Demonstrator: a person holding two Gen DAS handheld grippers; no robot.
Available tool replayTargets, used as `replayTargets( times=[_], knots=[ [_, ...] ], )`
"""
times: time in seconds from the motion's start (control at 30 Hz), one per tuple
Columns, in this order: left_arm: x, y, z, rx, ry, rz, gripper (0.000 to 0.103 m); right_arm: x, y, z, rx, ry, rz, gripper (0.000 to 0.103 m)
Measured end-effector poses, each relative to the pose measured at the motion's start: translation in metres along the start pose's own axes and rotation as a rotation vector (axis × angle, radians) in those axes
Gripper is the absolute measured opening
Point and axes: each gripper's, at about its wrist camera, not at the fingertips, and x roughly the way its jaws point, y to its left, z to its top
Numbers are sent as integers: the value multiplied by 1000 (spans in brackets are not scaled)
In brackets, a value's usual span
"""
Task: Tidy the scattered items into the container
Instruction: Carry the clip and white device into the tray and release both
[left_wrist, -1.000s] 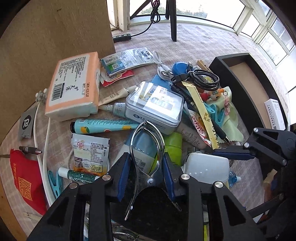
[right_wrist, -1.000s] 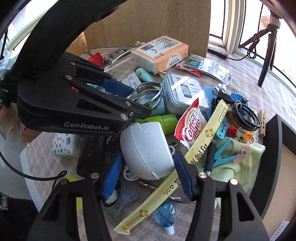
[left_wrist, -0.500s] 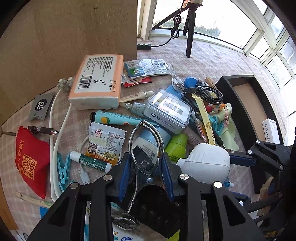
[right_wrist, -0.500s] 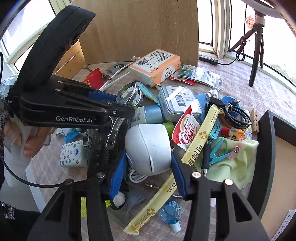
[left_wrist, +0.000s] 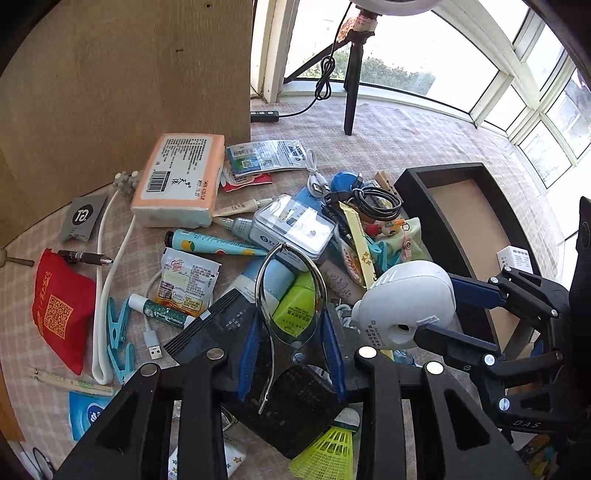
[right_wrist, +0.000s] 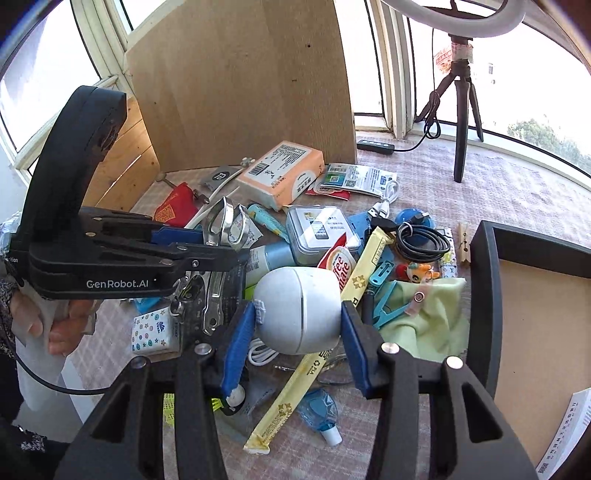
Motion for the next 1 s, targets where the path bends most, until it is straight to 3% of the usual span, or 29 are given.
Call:
replayTargets(
  times=[0.13, 0.3, 0.7, 0.93, 0.97, 1.0],
  knots=[
    [-9, -25, 6, 34, -22, -27, 31, -26, -24, 2, 76, -36, 13, 45],
    [-11, -56, 14, 58, -28, -72, 31, -61, -48, 4, 112, -98, -55, 45],
    [19, -197, 41, 195, 0, -216, 31, -124, -159, -15, 261, -120, -342, 45],
    [44, -267, 44, 270, 23, -208, 32, -150, -217, -30, 327, -102, -502, 46],
    [47, -272, 44, 271, 33, -204, 42, -153, -220, -31, 322, -101, -522, 46],
    [50, -275, 44, 271, 42, -195, 60, -155, -222, -32, 317, -95, -540, 47]
  ],
)
